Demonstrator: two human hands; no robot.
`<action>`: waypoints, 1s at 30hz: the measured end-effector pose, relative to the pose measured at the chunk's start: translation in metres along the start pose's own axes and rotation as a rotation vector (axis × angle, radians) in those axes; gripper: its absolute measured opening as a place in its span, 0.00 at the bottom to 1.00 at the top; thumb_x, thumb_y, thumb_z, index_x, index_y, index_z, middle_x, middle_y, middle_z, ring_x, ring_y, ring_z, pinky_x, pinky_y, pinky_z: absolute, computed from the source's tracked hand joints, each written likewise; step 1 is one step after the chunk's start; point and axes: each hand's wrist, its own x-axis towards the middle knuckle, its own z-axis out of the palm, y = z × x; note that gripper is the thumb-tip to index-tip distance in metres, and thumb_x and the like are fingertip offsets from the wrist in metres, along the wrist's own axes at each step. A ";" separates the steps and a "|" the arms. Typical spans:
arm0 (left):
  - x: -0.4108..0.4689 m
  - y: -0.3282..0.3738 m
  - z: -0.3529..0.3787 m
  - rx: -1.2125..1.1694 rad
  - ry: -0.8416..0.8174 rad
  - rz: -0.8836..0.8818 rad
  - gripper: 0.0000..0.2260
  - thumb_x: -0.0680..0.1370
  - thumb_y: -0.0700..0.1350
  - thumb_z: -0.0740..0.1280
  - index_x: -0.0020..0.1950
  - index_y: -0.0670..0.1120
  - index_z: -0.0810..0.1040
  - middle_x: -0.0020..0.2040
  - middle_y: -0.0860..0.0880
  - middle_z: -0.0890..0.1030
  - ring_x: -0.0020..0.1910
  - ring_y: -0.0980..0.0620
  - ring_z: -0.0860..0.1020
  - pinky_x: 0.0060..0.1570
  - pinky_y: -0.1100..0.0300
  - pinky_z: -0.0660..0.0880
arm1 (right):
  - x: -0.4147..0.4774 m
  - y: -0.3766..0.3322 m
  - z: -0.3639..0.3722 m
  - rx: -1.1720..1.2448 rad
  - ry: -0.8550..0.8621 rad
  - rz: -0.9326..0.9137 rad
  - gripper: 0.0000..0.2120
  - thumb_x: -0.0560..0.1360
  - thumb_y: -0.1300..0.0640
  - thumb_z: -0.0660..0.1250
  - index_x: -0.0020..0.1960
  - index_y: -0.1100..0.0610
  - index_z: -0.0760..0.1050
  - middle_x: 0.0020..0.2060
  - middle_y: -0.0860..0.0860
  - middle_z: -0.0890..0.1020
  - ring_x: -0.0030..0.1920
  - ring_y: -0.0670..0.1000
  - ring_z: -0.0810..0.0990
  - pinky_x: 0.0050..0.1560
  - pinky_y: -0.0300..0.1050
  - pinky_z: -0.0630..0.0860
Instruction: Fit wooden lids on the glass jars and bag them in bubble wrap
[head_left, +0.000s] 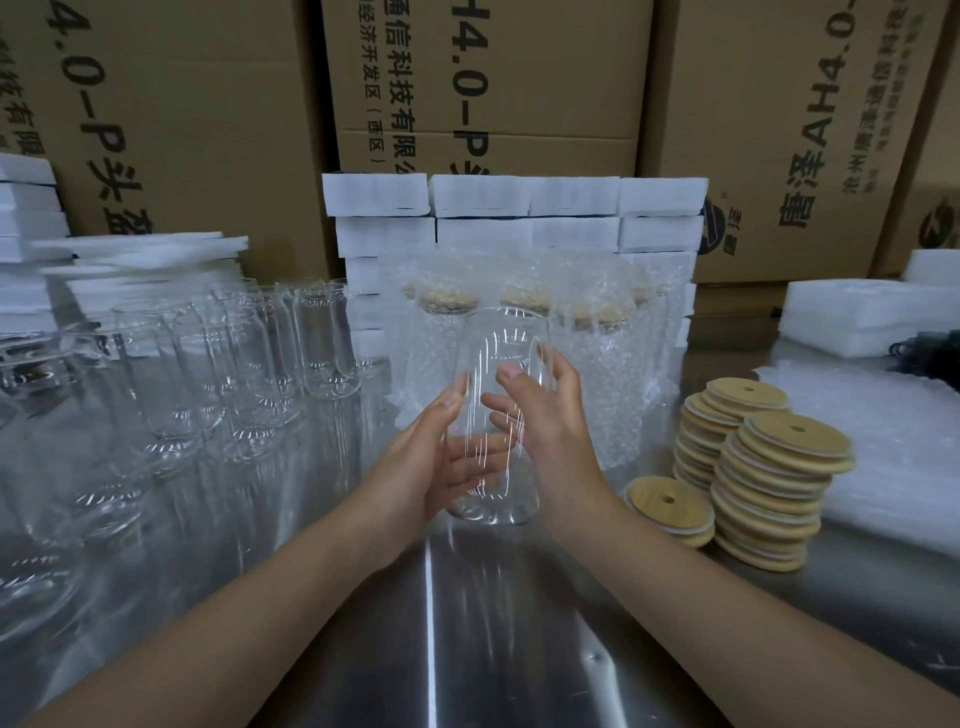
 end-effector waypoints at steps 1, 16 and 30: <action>-0.001 0.001 0.001 -0.013 -0.016 0.000 0.18 0.67 0.63 0.62 0.57 0.68 0.71 0.50 0.41 0.84 0.46 0.47 0.83 0.45 0.55 0.80 | 0.000 -0.002 0.001 0.008 0.005 0.010 0.29 0.67 0.44 0.69 0.65 0.41 0.62 0.63 0.50 0.75 0.53 0.45 0.82 0.40 0.32 0.77; -0.010 -0.005 -0.006 0.113 0.083 0.100 0.44 0.56 0.57 0.77 0.70 0.58 0.66 0.51 0.48 0.85 0.51 0.52 0.84 0.43 0.55 0.79 | 0.005 -0.061 -0.020 -1.231 -0.269 -0.053 0.34 0.72 0.27 0.47 0.59 0.50 0.75 0.47 0.48 0.83 0.50 0.51 0.80 0.55 0.50 0.74; -0.007 -0.009 -0.016 0.277 0.320 0.271 0.44 0.57 0.58 0.81 0.67 0.67 0.61 0.57 0.53 0.77 0.58 0.56 0.77 0.48 0.65 0.73 | 0.008 -0.079 -0.061 -1.998 -0.694 0.693 0.43 0.65 0.48 0.77 0.75 0.47 0.59 0.68 0.49 0.71 0.64 0.54 0.72 0.60 0.48 0.75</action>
